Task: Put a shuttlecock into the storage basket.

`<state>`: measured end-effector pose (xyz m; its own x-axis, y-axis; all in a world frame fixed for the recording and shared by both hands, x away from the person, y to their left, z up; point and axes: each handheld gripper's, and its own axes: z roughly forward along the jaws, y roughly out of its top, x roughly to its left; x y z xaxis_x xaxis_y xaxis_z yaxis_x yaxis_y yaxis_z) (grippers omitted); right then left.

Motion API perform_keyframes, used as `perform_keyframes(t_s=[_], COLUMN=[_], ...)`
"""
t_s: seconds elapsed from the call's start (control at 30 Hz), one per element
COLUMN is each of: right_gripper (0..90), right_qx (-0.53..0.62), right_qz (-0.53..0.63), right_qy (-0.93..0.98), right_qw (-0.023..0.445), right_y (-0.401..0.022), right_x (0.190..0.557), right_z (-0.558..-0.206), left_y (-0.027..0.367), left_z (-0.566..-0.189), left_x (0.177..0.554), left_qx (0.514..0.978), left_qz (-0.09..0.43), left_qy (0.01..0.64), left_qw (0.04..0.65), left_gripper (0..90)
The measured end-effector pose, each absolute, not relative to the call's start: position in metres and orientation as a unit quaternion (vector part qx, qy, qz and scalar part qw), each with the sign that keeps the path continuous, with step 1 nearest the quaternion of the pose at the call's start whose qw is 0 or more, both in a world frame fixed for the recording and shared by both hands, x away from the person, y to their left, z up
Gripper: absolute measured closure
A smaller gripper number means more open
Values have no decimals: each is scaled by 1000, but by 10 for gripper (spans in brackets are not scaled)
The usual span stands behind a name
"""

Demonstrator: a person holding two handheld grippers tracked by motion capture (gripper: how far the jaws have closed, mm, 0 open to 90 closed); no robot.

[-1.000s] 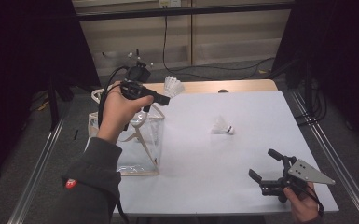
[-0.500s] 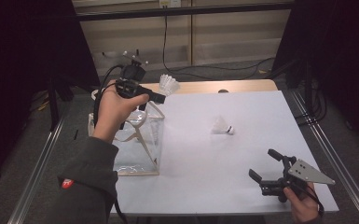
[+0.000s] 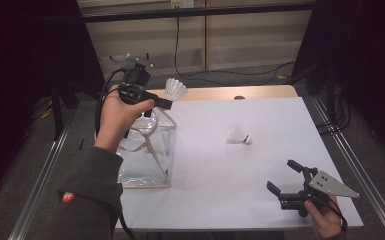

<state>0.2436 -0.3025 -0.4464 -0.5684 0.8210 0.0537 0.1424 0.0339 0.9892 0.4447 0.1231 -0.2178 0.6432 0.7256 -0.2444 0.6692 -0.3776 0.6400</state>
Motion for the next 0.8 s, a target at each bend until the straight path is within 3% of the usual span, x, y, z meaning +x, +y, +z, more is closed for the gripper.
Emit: perform_keyframes(t_s=[0.8], right_gripper=[0], right_qx=[366], right_qz=[589], right_qy=[660], right_qw=[288], right_y=[-303], right_x=[243], right_z=[-446], left_y=[144], left_z=[-220], left_x=[449], left_qx=[819], left_qz=[52], left_qy=[443], left_qw=[360], left_gripper=[657])
